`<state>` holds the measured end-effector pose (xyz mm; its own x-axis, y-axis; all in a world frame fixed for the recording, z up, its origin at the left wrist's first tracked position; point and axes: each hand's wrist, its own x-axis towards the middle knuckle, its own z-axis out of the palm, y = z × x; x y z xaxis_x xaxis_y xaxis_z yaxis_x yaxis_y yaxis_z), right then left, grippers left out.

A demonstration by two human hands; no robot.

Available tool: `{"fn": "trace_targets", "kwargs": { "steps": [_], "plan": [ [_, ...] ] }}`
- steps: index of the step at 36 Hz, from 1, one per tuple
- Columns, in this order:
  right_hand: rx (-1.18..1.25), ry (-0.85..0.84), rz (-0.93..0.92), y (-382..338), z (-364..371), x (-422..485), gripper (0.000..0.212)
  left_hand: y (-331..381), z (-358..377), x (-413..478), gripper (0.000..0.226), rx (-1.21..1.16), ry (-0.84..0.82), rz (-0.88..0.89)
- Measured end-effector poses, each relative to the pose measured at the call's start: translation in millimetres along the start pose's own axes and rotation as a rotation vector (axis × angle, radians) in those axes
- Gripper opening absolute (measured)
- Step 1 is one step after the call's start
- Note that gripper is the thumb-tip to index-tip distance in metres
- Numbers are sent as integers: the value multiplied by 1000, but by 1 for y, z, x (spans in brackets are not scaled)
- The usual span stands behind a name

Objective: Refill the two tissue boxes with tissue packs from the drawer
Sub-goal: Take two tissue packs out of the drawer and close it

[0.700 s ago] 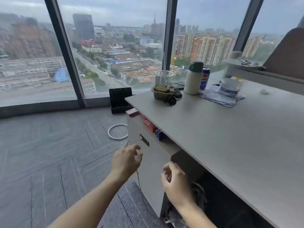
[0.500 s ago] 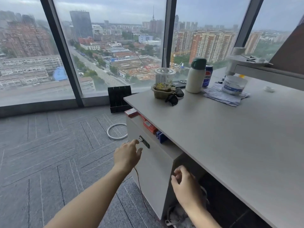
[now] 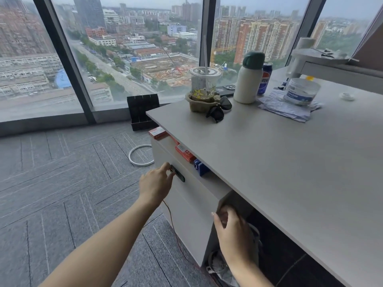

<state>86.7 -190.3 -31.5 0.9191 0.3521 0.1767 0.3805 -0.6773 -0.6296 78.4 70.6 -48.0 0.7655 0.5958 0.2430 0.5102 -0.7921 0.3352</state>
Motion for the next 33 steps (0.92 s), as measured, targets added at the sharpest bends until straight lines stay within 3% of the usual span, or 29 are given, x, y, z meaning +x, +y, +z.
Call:
{"fn": "trace_targets", "kwargs": {
  "steps": [17, 23, 29, 33],
  "plan": [
    [76, 4, -90, 7, 7, 1, 15, -6, -17, 0, 27, -12, 9, -7],
    [127, -112, -163, -3, 9, -18, 16, -32, -31, -25, 27, 38, 43, 14],
    [437, -268, 32, -26, 17, -46, 16, -60, -57, -60, 26, 78, 22, -25],
    [590, -464, 85, -35, 19, -58, 10, -75, -71, -82, 23, 54, 20, -92]
  ]
}}
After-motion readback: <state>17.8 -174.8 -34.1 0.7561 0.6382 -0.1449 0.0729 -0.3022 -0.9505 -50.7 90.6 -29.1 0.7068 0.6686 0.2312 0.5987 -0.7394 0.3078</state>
